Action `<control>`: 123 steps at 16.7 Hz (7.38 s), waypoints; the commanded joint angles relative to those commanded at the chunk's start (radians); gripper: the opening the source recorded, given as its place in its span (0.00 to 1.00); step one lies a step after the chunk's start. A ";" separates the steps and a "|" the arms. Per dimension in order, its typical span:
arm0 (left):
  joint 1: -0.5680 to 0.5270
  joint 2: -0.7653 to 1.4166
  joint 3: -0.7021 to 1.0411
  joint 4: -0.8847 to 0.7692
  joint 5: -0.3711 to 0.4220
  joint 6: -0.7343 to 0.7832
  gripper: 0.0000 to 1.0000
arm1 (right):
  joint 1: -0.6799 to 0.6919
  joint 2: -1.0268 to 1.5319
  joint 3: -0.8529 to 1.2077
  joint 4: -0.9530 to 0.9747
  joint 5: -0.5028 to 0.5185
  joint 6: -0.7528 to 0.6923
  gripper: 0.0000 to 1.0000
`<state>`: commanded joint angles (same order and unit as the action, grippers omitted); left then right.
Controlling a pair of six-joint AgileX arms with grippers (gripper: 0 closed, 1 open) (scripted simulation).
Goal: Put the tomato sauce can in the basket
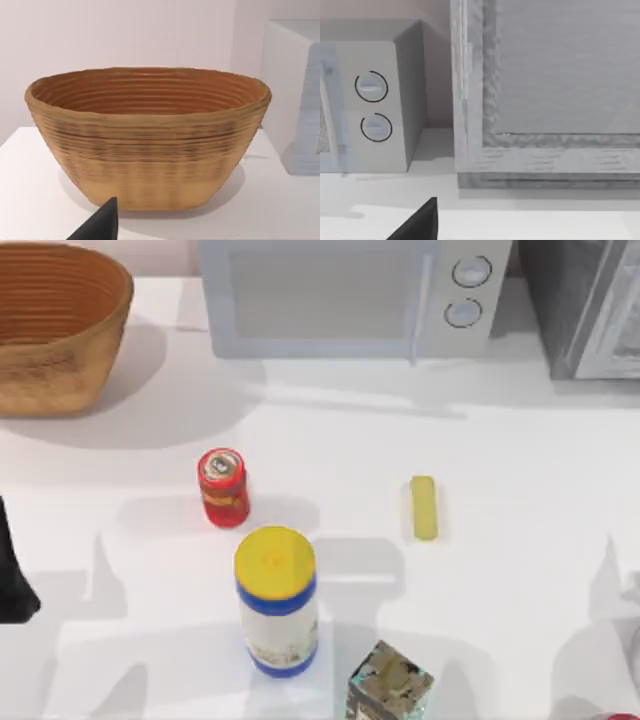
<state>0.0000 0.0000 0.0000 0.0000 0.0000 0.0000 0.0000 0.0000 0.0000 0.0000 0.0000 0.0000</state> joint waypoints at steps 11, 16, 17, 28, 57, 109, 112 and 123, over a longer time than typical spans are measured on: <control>0.075 0.304 0.129 0.023 0.159 0.189 1.00 | 0.000 0.000 0.000 0.000 0.000 0.000 1.00; 0.133 0.671 0.301 0.043 0.355 0.435 1.00 | 0.000 0.000 0.000 0.000 0.000 0.000 1.00; 0.142 0.755 0.341 0.047 0.402 0.492 1.00 | 0.000 0.000 0.000 0.000 0.000 0.000 1.00; 0.166 1.734 0.821 0.045 1.042 1.092 1.00 | 0.000 0.000 0.000 0.000 0.000 0.000 1.00; 0.095 2.461 1.042 0.640 1.564 0.794 1.00 | 0.000 0.000 0.000 0.000 0.000 0.000 1.00; 0.135 2.100 1.189 0.994 1.351 0.009 0.00 | 0.000 0.000 0.000 0.000 0.000 0.000 1.00; 0.264 2.064 1.273 0.826 1.316 -0.009 0.00 | 0.000 0.000 0.000 0.000 0.000 0.000 1.00; 0.454 2.057 1.419 0.607 1.291 0.033 0.00 | 0.000 0.000 0.000 0.000 0.000 0.000 1.00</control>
<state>0.4537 2.0574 1.4187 0.6066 1.2915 0.0330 0.0000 0.0000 0.0000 0.0000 0.0000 0.0000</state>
